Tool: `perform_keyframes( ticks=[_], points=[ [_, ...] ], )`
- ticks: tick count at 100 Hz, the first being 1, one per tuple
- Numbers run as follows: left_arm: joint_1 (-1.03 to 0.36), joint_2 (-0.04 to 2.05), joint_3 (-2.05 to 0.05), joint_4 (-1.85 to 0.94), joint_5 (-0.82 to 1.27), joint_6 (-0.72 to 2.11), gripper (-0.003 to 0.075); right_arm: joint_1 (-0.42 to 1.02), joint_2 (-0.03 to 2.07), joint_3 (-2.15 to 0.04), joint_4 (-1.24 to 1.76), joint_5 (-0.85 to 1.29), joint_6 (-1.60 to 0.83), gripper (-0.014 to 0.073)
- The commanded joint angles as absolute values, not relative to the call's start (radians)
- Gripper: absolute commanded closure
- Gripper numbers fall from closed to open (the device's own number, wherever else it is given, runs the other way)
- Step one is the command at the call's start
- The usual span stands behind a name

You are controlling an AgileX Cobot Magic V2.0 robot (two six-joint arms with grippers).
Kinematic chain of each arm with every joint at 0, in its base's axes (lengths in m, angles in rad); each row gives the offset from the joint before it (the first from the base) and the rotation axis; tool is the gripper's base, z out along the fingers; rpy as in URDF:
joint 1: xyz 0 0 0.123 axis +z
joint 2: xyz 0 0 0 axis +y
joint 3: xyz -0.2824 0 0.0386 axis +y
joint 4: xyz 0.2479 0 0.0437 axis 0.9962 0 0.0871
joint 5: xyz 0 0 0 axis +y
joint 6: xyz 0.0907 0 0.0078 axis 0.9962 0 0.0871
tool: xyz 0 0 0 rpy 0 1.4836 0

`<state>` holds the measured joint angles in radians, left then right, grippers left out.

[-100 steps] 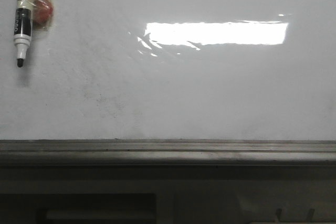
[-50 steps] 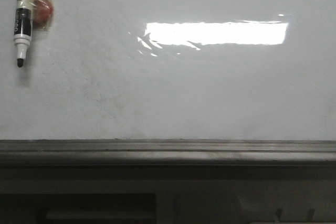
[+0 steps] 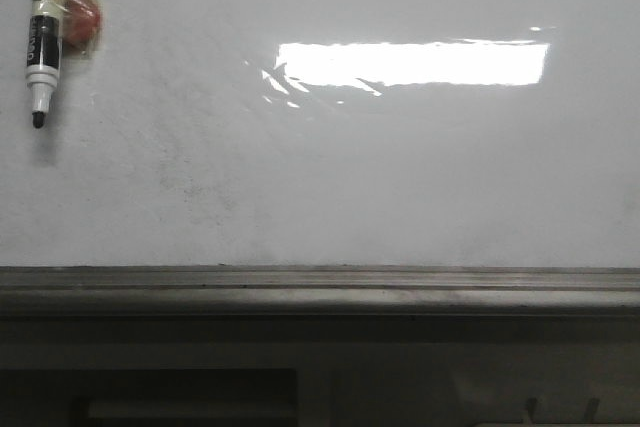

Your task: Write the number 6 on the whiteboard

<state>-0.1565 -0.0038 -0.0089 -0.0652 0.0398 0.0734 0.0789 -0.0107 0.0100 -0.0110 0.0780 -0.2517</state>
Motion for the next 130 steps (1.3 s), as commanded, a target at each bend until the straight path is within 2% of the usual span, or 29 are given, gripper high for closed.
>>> perform_keyframes(
  ticks=[1,18,45,55,71,88,109,116,121,130],
  points=[
    [-0.167,-0.035,0.041,-0.076,-0.042,0.065,0.0740,0.071,-0.030,0.032,0.000,-0.020,-0.255,0.0659],
    [-0.167,-0.035,0.039,-0.131,-0.042,0.065,0.0740,0.071,-0.030,0.032,0.156,-0.070,-0.255,0.0659],
    [-0.167,-0.035,0.033,-0.695,-0.146,0.065,0.0741,0.071,-0.030,0.029,0.581,-0.096,-0.255,0.0658],
    [-0.167,-0.035,0.000,-0.747,-0.137,0.065,0.0741,0.071,-0.028,-0.005,0.616,-0.050,-0.255,0.0657],
    [-0.167,0.026,-0.147,-0.677,0.010,0.070,0.0741,0.071,0.046,-0.142,0.614,0.124,-0.255,0.0645],
    [-0.167,0.214,-0.347,-0.537,0.282,0.073,0.0741,0.071,0.274,-0.320,0.586,0.338,-0.255,0.0645],
    [-0.167,0.417,-0.478,-0.568,0.438,0.181,0.0739,0.071,0.489,-0.453,0.586,0.424,-0.266,0.0639],
    [-0.167,0.462,-0.488,-0.638,0.448,0.265,0.0729,0.071,0.526,-0.473,0.588,0.437,-0.298,0.0580],
    [-0.167,0.489,-0.490,-0.711,0.449,0.350,0.0690,0.071,0.545,-0.483,0.588,0.441,-0.304,0.0490],
    [-0.167,0.536,-0.490,-0.877,0.449,0.502,0.0545,0.071,0.571,-0.496,0.592,0.445,-0.304,0.0246]
  ],
)
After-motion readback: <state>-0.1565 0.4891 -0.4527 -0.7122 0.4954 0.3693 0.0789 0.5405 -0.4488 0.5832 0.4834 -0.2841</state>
